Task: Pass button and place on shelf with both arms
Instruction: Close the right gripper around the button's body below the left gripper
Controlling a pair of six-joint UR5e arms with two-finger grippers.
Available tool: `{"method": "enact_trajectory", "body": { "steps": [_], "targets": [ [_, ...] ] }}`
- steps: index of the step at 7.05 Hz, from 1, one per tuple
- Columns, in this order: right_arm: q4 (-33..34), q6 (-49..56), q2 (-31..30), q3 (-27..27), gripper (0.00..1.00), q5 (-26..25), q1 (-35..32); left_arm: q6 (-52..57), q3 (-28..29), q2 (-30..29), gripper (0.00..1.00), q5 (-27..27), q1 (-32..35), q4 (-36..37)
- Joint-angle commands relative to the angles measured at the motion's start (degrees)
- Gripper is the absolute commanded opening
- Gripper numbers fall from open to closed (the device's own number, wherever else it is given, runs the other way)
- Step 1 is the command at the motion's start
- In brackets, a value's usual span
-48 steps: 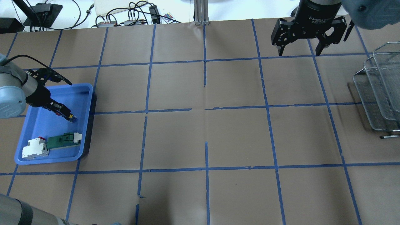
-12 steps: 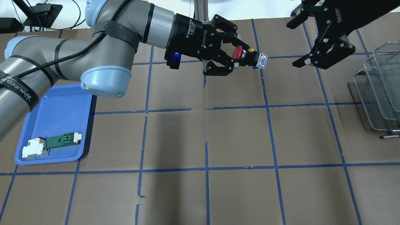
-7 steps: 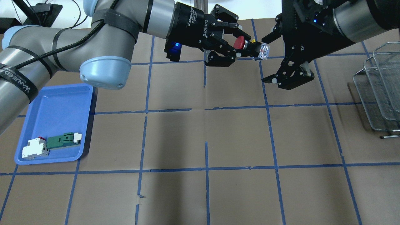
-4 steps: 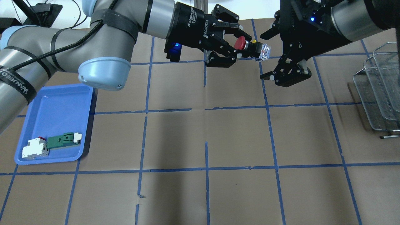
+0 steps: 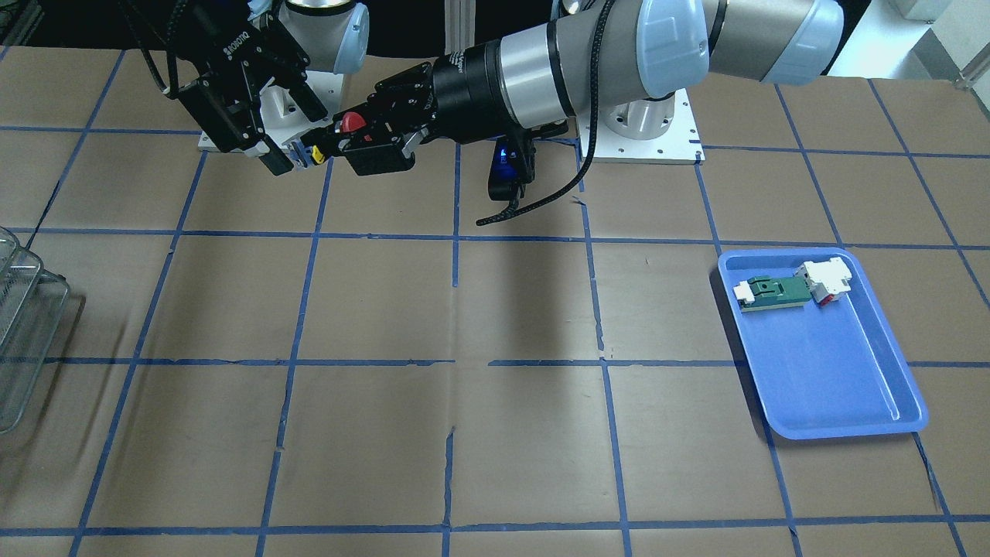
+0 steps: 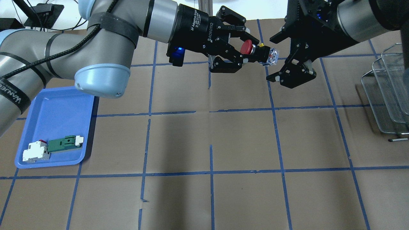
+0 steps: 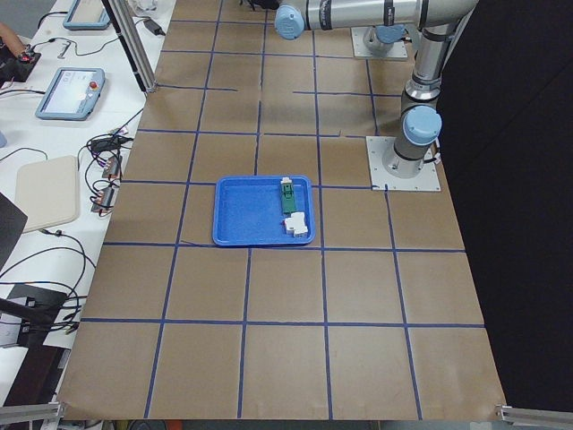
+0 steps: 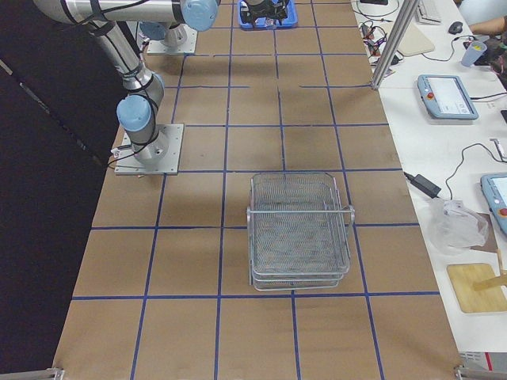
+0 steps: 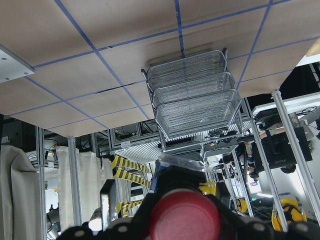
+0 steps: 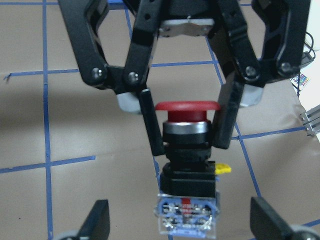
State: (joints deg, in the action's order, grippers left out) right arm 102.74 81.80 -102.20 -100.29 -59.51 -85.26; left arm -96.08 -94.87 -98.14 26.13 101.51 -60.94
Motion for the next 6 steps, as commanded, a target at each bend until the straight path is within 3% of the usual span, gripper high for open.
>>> {"method": "enact_trajectory", "body": {
  "steps": [1, 5, 6],
  "targets": [
    [0.0, -5.7, -0.4, -0.1, 1.00, 0.5, -0.3, 0.0, -0.7, 0.8, 0.15, 0.1, 0.0, 0.0],
    [-0.2, -6.4, -0.5, -0.3, 0.98, 0.6, -0.6, 0.0, -0.9, 3.1, 0.18, -0.1, 0.1, -0.1],
    [-0.1, -6.3, -1.1, -0.2, 0.91, 0.6, -0.7, 0.0, -1.1, 3.6, 0.18, -0.1, 0.2, -0.1]
  ]
}}
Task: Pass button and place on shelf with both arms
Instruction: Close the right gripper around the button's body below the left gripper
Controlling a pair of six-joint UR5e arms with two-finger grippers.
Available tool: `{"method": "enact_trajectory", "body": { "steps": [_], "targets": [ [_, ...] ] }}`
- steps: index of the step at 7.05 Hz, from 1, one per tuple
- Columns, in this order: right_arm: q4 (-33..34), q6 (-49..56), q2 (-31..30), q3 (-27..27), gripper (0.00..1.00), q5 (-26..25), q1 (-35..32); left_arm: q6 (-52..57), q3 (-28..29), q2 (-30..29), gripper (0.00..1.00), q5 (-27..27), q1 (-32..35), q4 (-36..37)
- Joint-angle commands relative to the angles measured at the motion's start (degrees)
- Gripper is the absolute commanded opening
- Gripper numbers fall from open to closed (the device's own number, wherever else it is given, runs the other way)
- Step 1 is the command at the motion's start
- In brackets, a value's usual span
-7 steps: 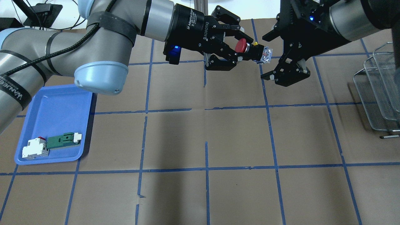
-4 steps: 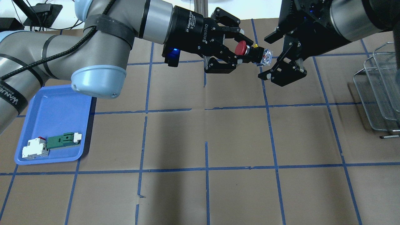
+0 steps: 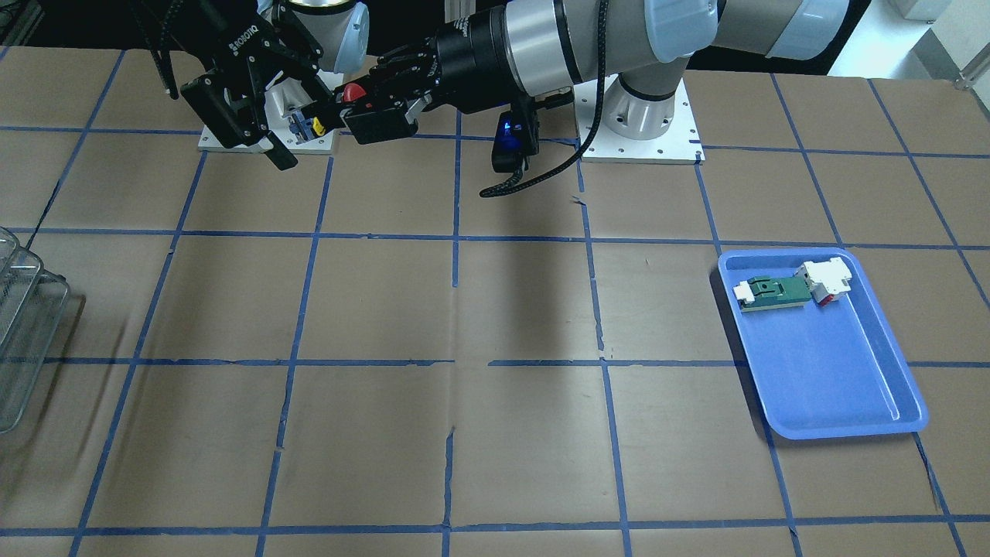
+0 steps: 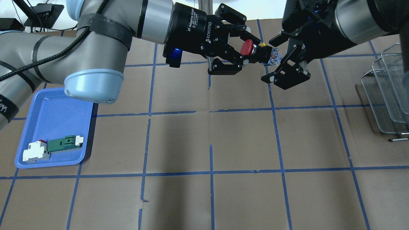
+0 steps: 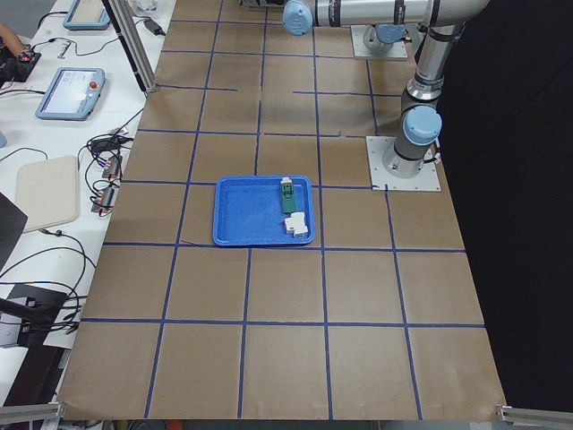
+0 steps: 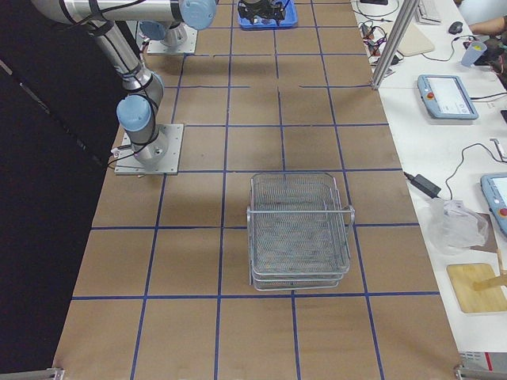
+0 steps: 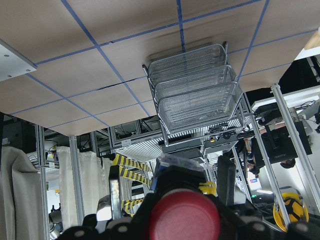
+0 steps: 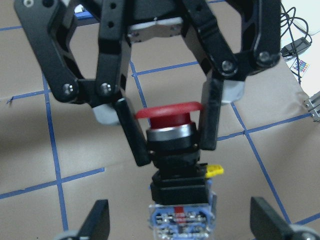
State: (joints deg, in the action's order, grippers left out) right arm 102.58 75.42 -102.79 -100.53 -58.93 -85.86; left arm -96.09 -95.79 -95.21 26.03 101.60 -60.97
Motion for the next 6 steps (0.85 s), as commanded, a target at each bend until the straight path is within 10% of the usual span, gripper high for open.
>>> {"method": "enact_trajectory", "body": {
  "steps": [1, 3, 6],
  "targets": [
    [-0.1, 0.1, -1.8, 0.0, 0.90, 0.0, -0.1, 0.0, -0.4, 0.9, 0.18, 0.1, 0.2, 0.0],
    [-0.4, 0.1, -2.3, 0.0, 0.90, 0.0, -0.2, 0.0, -1.2, 1.8, 0.22, 0.0, 0.2, 0.1],
    [-0.4, 0.2, -2.4, 0.0, 0.13, -0.1, -0.3, 0.0, -1.4, 2.6, 0.24, 0.0, 0.2, 0.0]
  ]
}}
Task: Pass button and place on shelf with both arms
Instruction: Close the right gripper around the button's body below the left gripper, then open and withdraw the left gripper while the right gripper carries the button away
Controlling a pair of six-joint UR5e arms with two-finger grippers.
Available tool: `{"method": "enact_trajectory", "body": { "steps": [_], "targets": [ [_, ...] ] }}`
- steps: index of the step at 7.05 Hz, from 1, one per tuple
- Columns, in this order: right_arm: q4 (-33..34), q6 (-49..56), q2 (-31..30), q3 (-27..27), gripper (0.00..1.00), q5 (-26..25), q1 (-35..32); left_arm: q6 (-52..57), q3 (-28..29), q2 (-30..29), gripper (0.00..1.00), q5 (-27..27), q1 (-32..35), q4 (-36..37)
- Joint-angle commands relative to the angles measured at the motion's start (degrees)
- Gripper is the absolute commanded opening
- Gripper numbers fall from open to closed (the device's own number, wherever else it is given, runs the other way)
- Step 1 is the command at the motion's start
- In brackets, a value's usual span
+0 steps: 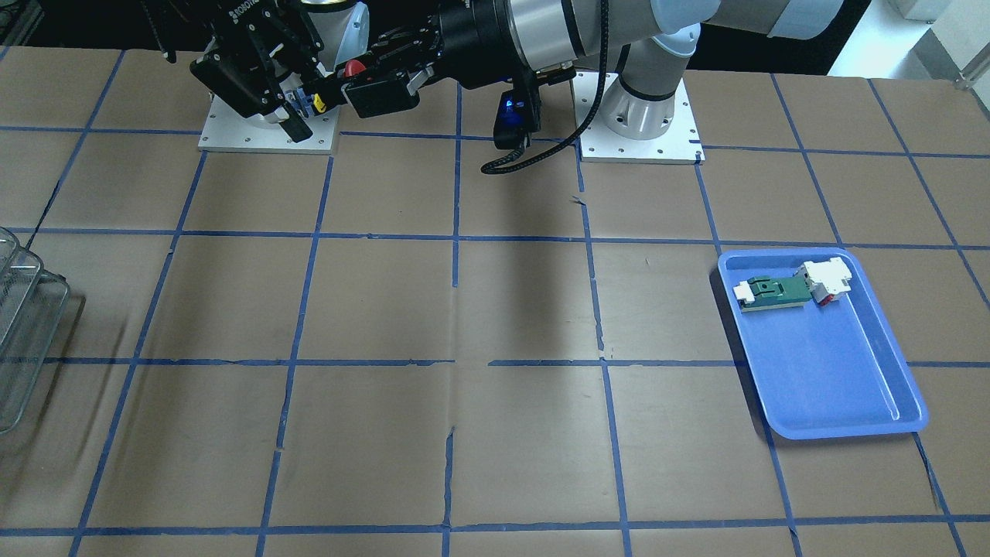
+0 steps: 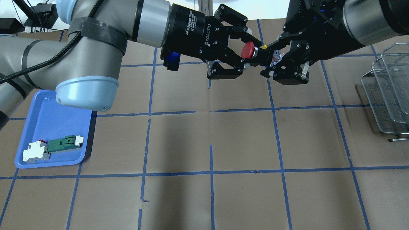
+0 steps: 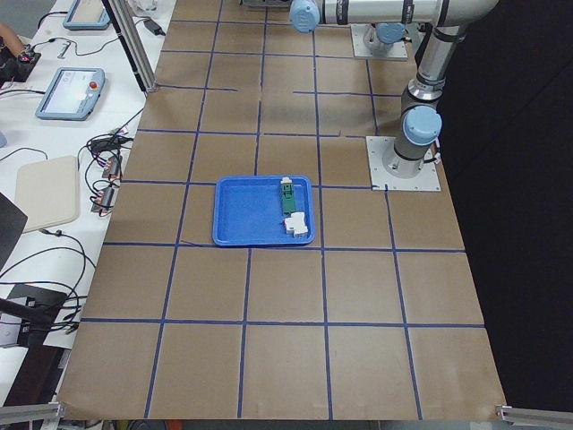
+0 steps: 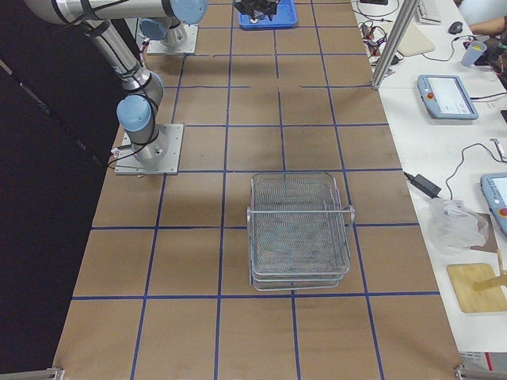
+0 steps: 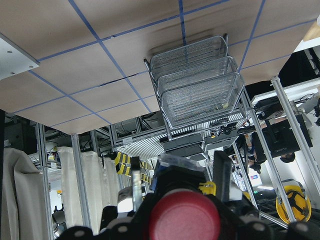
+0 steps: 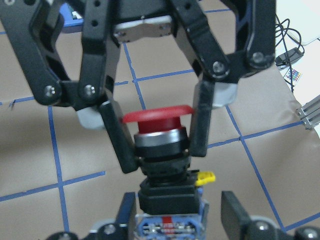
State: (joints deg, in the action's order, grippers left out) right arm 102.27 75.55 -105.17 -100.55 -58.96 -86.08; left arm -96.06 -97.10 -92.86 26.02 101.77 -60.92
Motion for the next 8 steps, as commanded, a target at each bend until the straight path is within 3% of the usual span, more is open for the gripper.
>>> {"method": "enact_trajectory", "body": {
  "steps": [1, 2, 6, 8],
  "targets": [
    [-0.1, 0.3, 0.0, 0.0, 0.00, -0.2, -0.1, 0.0, 0.0, 0.3, 0.26, 0.0, 0.0, -0.1],
    [-0.1, 0.1, 0.0, 0.0, 0.00, -0.2, -0.1, 0.0, 0.1, 0.3, 0.99, -0.5, 0.0, 0.1],
    [-0.1, -0.2, 0.6, 0.0, 0.00, -1.4, 0.6, 2.0, 1.6, -0.8, 1.00, 1.1, -1.6, 1.1],
    [0.2, -1.2, 6.1, 0.3, 0.00, -16.4, 2.3, 12.6, 1.1, -2.3, 1.00, 11.2, -3.6, 0.1]
  ]
}}
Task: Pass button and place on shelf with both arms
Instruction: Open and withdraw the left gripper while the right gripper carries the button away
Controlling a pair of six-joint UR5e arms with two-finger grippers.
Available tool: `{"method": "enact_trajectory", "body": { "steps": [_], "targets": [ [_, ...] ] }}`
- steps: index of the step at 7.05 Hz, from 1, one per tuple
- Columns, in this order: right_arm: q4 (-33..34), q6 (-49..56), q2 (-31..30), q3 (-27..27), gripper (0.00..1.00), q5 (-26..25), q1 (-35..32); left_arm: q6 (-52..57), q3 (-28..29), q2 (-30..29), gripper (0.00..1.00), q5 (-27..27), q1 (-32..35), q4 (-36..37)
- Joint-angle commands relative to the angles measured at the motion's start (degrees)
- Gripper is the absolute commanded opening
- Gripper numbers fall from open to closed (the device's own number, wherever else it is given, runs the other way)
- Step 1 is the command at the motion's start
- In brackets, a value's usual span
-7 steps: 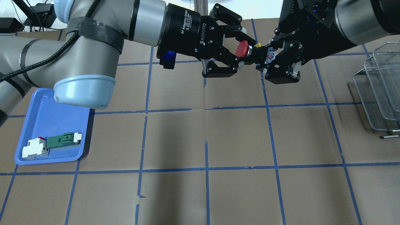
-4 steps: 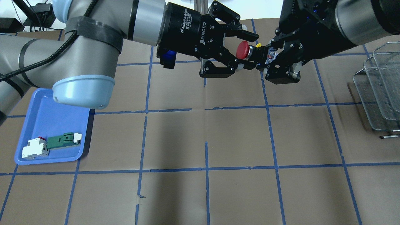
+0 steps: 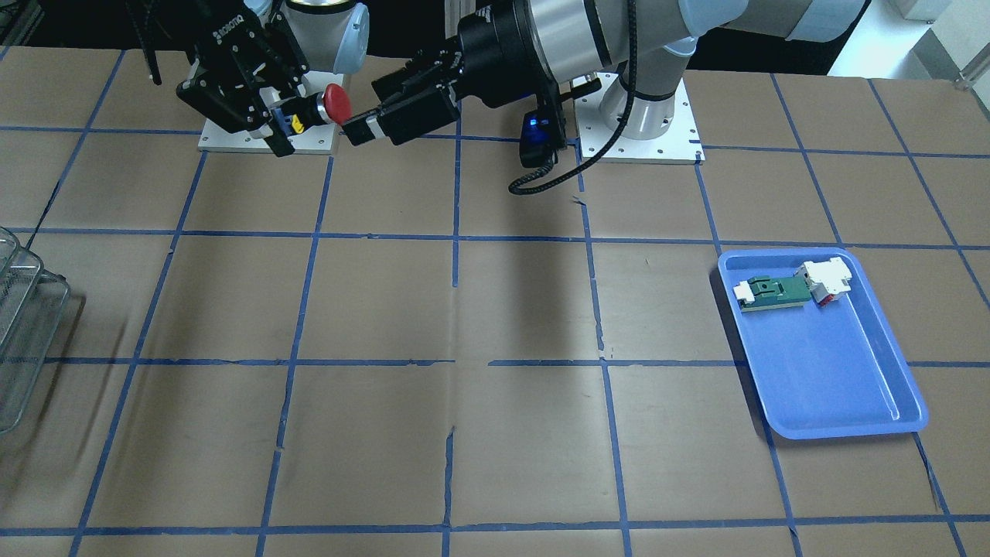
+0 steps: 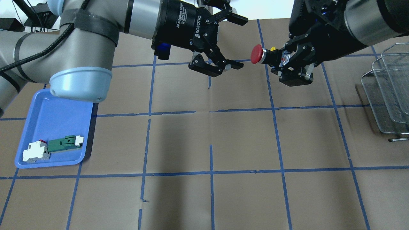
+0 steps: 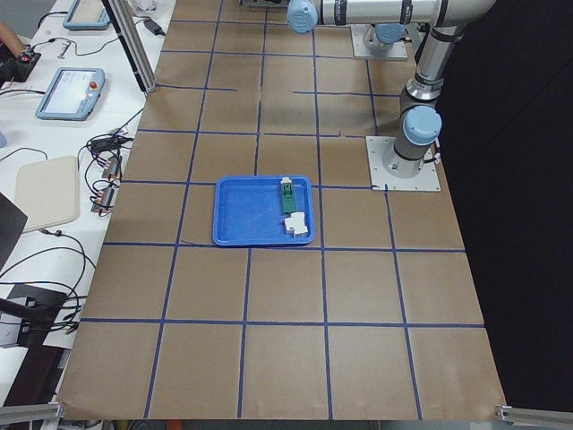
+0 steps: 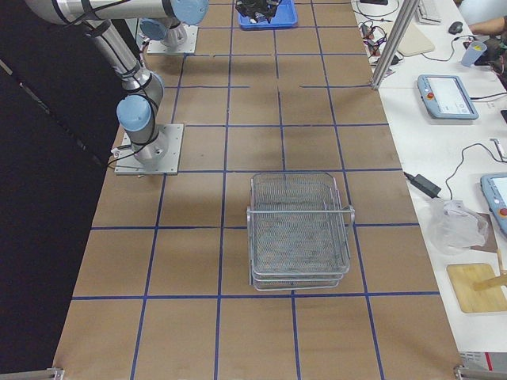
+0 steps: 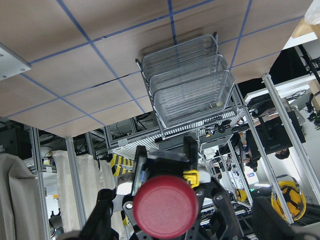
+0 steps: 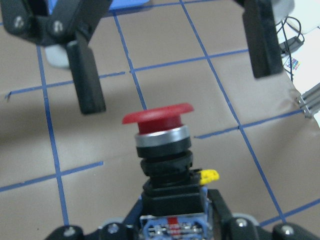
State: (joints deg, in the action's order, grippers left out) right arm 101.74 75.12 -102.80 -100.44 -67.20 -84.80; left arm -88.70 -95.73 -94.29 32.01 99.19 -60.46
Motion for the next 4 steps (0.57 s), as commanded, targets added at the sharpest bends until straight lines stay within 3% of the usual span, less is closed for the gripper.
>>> {"method": "enact_trajectory", "body": {
  "steps": [1, 2, 3, 4],
  "targets": [
    [6.0, -0.2, 9.6, 0.4, 0.00, -15.3, 3.2, 7.7, 0.3, -1.1, 1.00, 10.3, -1.0, -0.5],
    [12.5, 0.0, 13.0, 1.5, 0.00, -20.6, 7.1, 13.7, -0.3, -1.2, 1.00, 17.0, -0.3, -0.6],
    [14.5, 1.6, 16.7, 1.1, 0.00, -21.6, 12.1, 22.5, -0.9, -0.3, 1.00, 20.3, 0.0, -3.2],
    [17.9, 4.7, 20.4, 2.2, 0.00, -22.3, 18.6, 34.6, 0.4, 0.7, 1.00, 24.8, 0.2, -10.6]
  ]
}}
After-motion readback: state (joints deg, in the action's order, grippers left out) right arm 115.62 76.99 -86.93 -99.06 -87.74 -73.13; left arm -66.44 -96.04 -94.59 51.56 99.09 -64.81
